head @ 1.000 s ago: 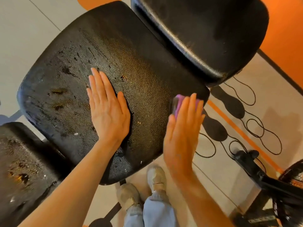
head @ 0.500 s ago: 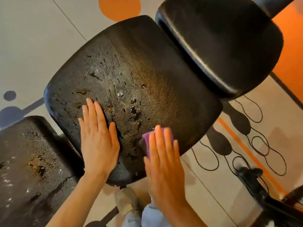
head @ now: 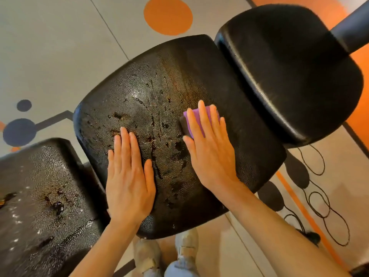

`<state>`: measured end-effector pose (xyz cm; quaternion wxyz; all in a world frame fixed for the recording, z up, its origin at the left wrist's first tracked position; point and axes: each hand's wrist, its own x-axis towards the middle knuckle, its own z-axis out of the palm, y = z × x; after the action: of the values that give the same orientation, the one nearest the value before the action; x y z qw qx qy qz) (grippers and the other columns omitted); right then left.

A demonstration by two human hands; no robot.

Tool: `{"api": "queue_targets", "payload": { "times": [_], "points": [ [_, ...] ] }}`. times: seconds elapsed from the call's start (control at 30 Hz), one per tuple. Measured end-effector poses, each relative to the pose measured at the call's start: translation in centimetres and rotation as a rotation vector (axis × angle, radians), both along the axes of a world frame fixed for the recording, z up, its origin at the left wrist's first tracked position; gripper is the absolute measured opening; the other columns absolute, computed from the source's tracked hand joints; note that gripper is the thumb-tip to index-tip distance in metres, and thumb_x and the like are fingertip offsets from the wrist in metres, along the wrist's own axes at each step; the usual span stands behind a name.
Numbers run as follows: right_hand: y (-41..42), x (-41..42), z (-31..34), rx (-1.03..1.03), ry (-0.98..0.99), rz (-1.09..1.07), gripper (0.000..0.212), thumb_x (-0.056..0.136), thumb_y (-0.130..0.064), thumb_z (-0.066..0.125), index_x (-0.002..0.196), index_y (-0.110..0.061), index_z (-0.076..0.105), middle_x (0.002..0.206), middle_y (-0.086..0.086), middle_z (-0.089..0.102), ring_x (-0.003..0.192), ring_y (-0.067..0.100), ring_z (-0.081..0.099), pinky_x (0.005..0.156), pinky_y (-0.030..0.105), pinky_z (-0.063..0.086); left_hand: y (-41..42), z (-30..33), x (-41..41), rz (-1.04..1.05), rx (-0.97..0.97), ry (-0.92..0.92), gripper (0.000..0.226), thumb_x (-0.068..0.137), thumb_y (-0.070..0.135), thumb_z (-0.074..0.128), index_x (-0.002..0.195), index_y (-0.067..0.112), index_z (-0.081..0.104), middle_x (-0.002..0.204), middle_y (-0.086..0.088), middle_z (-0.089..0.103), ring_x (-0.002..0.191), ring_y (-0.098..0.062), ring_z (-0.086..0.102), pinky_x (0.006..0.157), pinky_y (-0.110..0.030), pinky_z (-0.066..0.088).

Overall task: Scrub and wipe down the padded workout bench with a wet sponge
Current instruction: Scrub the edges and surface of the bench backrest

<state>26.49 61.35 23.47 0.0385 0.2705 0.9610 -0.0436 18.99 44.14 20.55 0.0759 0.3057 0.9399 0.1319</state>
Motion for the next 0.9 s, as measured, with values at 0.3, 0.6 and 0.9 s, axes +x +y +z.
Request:
{"api": "queue_targets", "payload": {
  "times": [0.3,0.6,0.9],
  "points": [
    [-1.5,2.9,0.4,0.001,-0.034,0.113,0.061,0.101,-0.044,0.023,0.152,-0.012,0.017,0.160,0.011,0.013,0.148,0.031,0.011,0.118,0.046,0.021,0.0,0.1,0.1,0.002,0.006,-0.017,0.064,0.103,0.037,0.022,0.157,0.006,0.008,0.166,-0.010,-0.001,0.154,-0.023,-0.002,0.125,-0.041,0.007],
    [-1.7,9.5,1.7,0.035,-0.157,0.392,0.057,0.103,-0.039,0.015,0.153,-0.012,0.010,0.160,0.009,0.012,0.148,0.028,0.008,0.113,0.046,0.023,-0.1,0.0,0.0,-0.008,0.013,-0.012,0.065,0.102,0.037,0.023,0.157,0.007,0.005,0.166,-0.010,0.000,0.154,-0.023,-0.001,0.125,-0.040,0.005],
    [3.5,-6.9,-0.2,0.055,-0.020,0.287,0.063,0.102,-0.043,0.022,0.153,-0.011,0.005,0.162,0.008,0.000,0.149,0.024,-0.002,0.121,0.042,0.012,0.1,0.1,-0.1,0.004,0.002,-0.009,0.066,0.101,0.036,0.029,0.156,0.006,0.010,0.166,-0.010,0.003,0.154,-0.023,0.000,0.124,-0.040,0.006]
  ]
}}
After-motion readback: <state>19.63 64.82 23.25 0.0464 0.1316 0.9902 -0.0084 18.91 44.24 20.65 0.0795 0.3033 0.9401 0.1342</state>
